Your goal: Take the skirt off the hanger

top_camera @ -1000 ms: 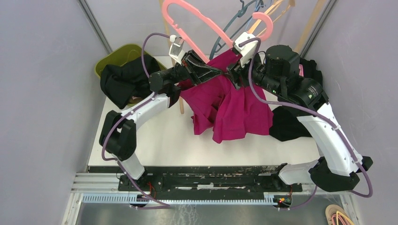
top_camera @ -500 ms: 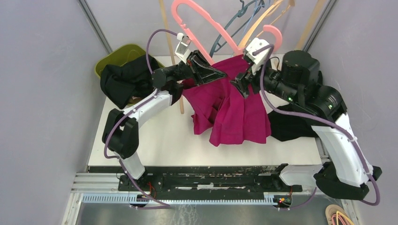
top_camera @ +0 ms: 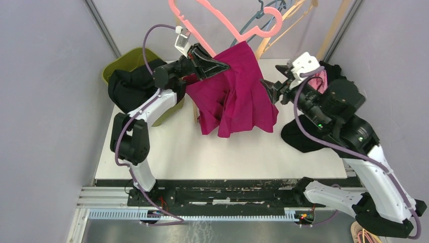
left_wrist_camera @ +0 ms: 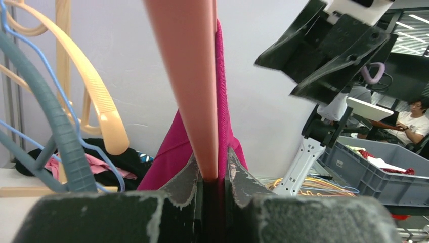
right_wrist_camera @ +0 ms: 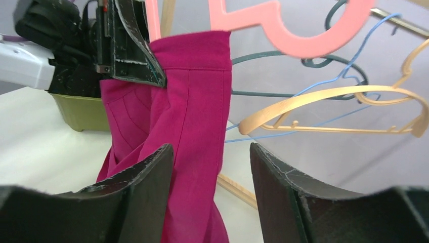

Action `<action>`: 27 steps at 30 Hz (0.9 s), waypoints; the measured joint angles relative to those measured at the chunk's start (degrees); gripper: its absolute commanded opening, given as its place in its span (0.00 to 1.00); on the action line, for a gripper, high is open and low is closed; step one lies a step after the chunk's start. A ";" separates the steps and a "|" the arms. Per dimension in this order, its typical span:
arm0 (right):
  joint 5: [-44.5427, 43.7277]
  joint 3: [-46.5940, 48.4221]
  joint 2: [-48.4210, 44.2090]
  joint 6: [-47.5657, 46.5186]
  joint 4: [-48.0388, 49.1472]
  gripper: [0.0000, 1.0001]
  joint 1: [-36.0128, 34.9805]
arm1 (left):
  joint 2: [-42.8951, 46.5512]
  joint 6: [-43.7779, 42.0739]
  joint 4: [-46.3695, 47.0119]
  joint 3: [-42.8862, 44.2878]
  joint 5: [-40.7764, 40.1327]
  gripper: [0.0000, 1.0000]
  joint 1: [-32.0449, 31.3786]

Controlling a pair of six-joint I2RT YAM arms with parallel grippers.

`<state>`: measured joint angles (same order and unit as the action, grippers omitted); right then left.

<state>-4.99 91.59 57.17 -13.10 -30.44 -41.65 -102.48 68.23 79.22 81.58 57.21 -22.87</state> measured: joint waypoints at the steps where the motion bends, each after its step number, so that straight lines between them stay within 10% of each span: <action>1: -0.28 -1.68 0.07 0.11 1.79 0.58 0.00 | 0.00 0.17 0.20 0.28 0.02 0.03 -0.02; 27: 2.91 -8.48 2.82 15.37 31.19 0.50 4.42 | 5.55 1.51 0.66 -2.29 4.04 0.03 -0.35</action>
<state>-2.09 83.11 59.99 2.26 0.75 -37.23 -96.92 69.73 79.88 79.29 61.25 -23.22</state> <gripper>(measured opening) 0.512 0.162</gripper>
